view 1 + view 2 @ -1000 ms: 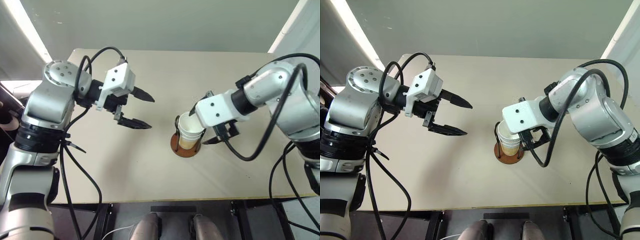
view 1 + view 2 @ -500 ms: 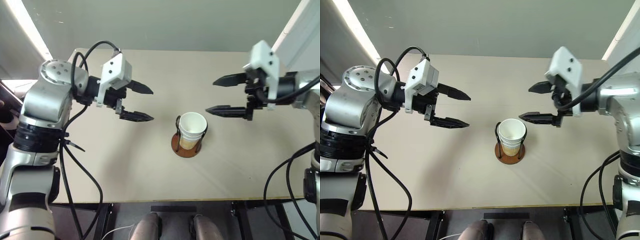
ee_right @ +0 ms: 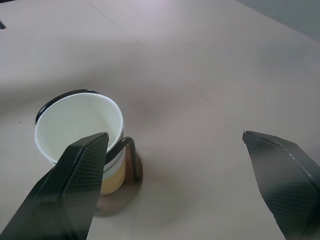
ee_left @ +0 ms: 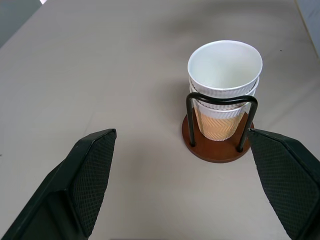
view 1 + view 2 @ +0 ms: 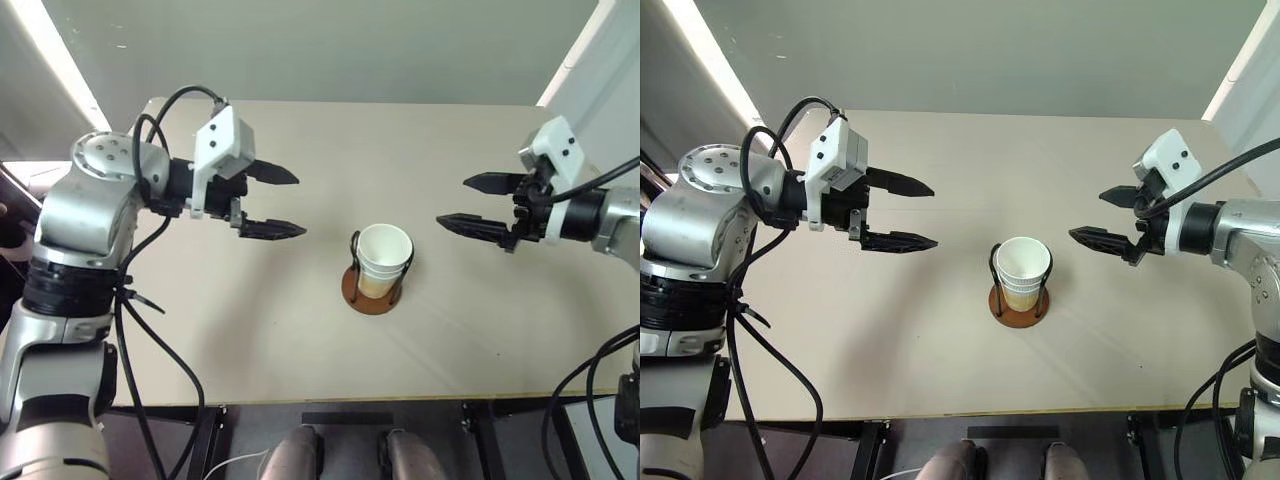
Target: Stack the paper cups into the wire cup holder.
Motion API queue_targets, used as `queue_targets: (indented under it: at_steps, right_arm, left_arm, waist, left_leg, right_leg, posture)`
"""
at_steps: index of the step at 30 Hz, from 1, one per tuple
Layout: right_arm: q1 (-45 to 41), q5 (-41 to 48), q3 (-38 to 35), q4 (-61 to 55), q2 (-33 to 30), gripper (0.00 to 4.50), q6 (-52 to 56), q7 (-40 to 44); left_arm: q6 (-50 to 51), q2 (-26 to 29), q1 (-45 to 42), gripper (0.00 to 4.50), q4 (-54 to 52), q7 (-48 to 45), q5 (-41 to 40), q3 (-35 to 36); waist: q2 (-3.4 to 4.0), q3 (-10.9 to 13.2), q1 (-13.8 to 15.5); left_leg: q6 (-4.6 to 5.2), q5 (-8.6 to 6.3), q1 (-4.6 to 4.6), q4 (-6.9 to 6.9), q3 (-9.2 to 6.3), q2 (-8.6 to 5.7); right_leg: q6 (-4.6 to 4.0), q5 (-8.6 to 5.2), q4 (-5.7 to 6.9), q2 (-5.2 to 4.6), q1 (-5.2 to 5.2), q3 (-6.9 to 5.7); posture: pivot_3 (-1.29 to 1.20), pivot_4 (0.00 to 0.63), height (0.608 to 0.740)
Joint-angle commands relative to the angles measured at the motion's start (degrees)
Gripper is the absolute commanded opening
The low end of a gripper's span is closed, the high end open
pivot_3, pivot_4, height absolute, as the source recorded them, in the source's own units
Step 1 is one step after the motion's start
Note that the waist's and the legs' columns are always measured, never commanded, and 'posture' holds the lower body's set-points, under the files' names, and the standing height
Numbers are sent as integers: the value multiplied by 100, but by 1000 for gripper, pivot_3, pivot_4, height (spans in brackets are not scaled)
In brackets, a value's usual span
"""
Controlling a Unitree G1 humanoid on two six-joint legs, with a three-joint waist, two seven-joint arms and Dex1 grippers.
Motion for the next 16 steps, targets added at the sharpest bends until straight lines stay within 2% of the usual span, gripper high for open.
queue_targets:
  at_steps: [1, 16]
  right_arm:
    - [-48, 229, -380, 28, -33, 4455, -47, -243]
    - [57, 1109, -723, -37, -18, 4455, 268, -951]
  left_arm:
    - [51, 83, 9, 4500, -213, 65, -115, 231]
    - [-42, 10, -25, 4500, -78, 135, -106, 174]
  waist:
    - [0, 0, 14]
    - [0, 0, 14]
  left_leg:
    - [0, 0, 0, 0, 0, 0]
    - [0, 0, 0, 0, 0, 0]
  right_leg:
    - [0, 0, 0, 0, 0, 0]
    - [0, 0, 0, 0, 1, 0]
  posture:
    - [0, 150, 740]
    - [0, 150, 740]
